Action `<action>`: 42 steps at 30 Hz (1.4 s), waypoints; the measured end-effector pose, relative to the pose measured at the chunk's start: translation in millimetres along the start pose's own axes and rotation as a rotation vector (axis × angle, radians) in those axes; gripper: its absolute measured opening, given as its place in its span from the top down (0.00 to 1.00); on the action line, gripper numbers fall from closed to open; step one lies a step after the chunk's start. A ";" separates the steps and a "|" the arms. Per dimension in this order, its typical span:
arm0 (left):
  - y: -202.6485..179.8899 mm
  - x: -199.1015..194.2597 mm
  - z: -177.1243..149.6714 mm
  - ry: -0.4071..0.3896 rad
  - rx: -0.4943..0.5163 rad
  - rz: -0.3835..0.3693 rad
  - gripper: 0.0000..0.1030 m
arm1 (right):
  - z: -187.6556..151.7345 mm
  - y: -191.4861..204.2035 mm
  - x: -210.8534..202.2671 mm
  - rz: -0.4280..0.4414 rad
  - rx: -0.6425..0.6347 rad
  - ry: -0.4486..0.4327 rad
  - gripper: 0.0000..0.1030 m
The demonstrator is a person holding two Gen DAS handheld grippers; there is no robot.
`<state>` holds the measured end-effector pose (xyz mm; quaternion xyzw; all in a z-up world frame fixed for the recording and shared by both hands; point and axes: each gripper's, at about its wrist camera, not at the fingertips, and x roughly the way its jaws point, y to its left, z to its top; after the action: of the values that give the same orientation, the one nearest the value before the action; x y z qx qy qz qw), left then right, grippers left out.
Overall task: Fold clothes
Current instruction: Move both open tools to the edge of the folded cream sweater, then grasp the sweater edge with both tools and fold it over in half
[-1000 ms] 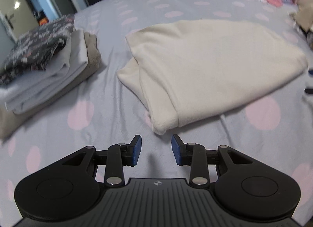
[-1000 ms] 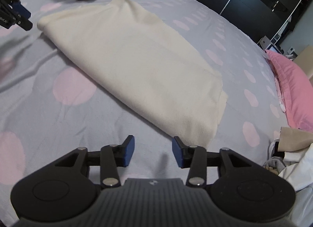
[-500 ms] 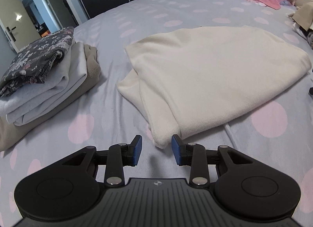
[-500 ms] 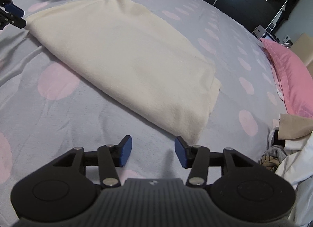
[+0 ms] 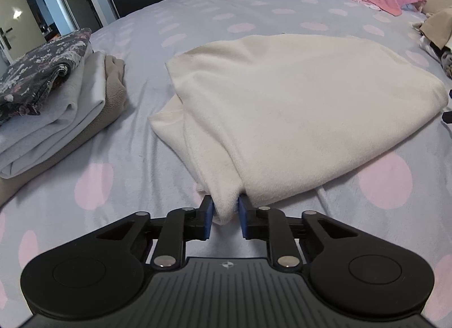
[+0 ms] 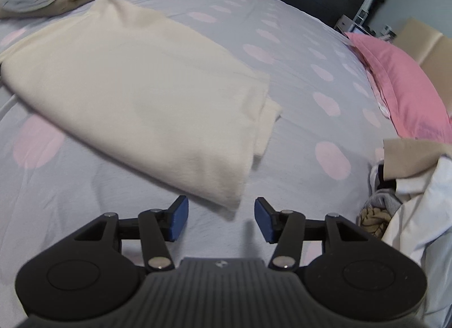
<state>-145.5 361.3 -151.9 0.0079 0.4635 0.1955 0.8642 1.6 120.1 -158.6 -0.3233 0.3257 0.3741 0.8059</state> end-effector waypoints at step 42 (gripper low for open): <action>52.6 -35.9 -5.8 -0.012 -0.221 0.026 0.88 | 7.3 -16.3 -13.9 -0.001 0.089 -0.067 0.55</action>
<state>-185.3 396.5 -116.2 -0.0806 0.4335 0.2565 0.8601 9.8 111.9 -139.2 -0.2747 0.3148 0.3693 0.8301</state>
